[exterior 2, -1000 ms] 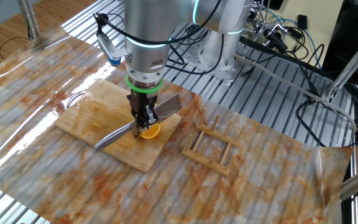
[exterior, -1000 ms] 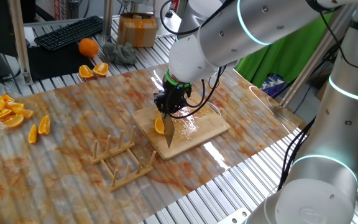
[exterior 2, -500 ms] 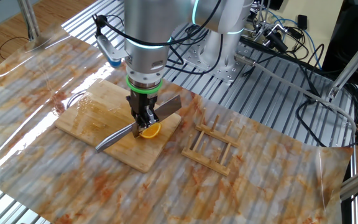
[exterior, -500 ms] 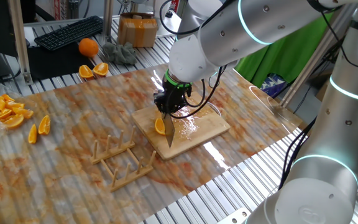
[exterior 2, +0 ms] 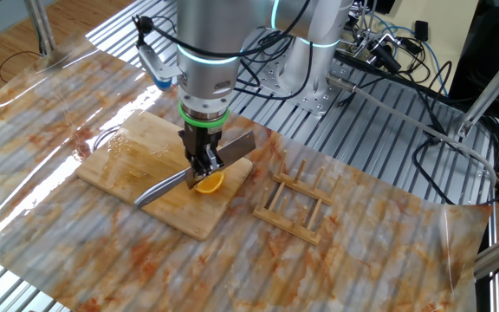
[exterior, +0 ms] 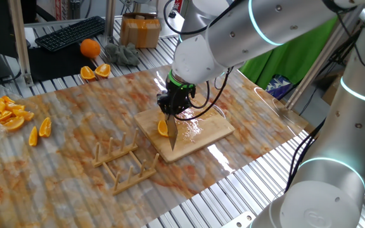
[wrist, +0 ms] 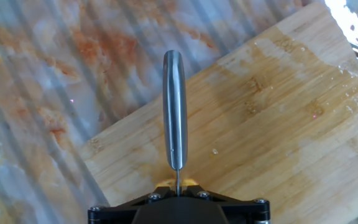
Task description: Chop the orange
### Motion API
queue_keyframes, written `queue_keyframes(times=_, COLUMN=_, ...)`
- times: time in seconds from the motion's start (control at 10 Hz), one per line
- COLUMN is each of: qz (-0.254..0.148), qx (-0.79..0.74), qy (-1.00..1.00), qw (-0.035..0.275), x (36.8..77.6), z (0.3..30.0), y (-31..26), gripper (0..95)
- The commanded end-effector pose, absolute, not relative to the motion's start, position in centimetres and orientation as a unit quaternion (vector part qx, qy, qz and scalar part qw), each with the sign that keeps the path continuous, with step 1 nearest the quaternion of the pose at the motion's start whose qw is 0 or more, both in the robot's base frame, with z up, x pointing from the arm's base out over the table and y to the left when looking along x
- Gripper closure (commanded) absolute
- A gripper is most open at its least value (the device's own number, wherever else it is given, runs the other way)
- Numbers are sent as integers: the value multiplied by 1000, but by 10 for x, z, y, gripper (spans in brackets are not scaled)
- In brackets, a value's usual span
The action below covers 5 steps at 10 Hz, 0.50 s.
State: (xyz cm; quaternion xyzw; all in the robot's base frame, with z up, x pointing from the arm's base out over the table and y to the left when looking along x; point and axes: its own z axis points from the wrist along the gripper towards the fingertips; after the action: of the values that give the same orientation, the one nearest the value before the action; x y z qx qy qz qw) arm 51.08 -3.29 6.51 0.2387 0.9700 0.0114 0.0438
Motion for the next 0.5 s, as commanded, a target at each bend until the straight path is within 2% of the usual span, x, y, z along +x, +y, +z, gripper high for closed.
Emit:
queue_keyframes(times=0.1, qz=11, qx=243, qy=969, qw=44, x=508, z=68, y=-30, gripper=950)
queue_keyframes(times=0.3, qz=12, qx=246, qy=968, qw=45, x=507, z=69, y=-29, gripper=950)
queue_keyframes(times=0.5, qz=16, qx=252, qy=966, qw=55, x=505, z=58, y=-27, gripper=950)
